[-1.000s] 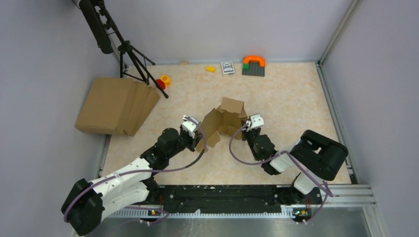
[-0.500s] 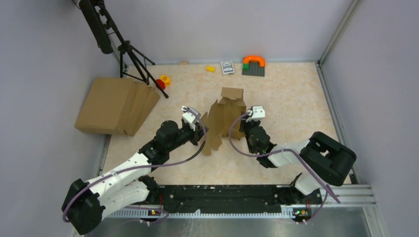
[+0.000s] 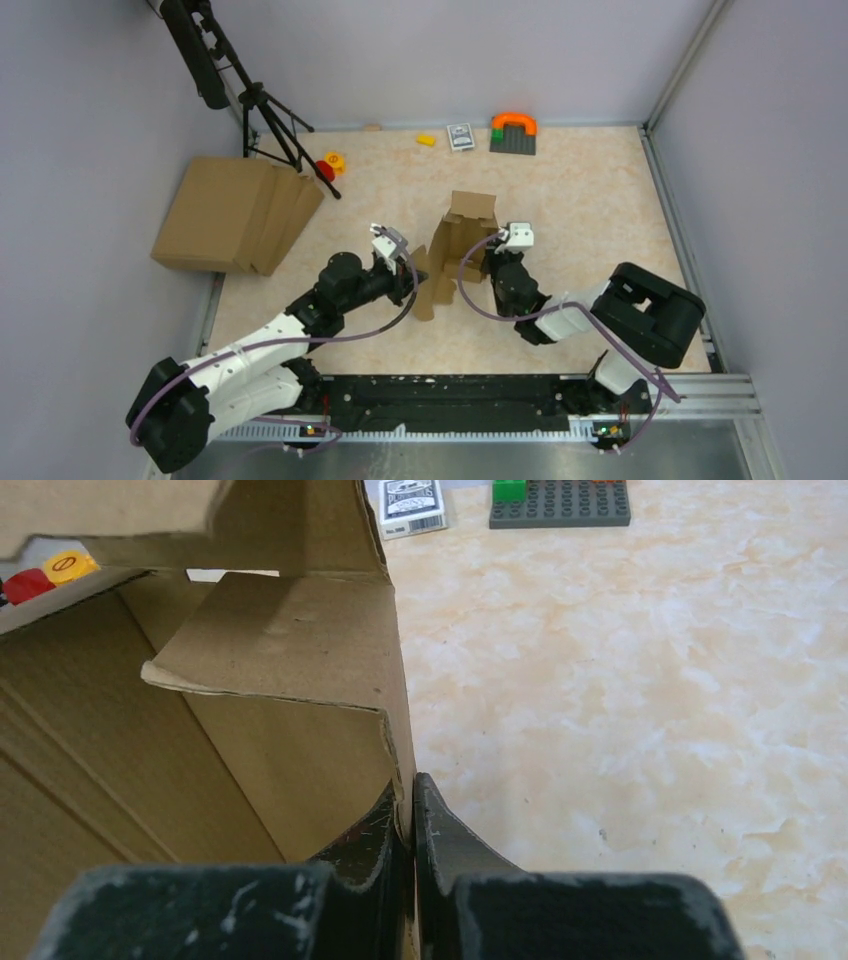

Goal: Fold the paper box

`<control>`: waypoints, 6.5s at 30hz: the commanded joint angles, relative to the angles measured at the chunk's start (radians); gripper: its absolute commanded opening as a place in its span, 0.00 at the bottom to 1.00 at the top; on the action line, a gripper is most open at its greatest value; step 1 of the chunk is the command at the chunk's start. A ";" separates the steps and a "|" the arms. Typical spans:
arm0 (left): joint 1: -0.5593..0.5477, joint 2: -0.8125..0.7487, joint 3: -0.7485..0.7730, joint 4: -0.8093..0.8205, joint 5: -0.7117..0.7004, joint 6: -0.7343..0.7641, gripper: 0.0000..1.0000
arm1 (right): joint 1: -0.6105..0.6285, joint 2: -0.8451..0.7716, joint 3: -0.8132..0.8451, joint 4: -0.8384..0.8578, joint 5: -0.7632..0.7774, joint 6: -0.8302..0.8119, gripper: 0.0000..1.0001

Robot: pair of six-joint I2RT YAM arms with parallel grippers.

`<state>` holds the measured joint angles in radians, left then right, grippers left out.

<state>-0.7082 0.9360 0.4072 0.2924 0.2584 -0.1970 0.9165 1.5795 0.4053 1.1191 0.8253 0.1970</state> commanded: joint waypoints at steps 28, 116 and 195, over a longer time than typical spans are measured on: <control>0.003 -0.077 -0.129 0.000 0.109 -0.116 0.00 | 0.139 0.027 0.146 -0.515 0.252 0.477 0.08; -0.010 -0.024 0.140 -0.341 0.030 0.100 0.00 | 0.026 -0.150 -0.114 -0.271 -0.238 0.367 0.27; -0.011 0.067 0.265 -0.446 -0.042 0.172 0.00 | -0.657 0.009 0.085 -0.001 -1.443 0.149 0.29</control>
<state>-0.7155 1.0088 0.6361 -0.1787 0.2409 -0.0269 0.2455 1.6257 0.5114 1.0348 -0.5957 0.3264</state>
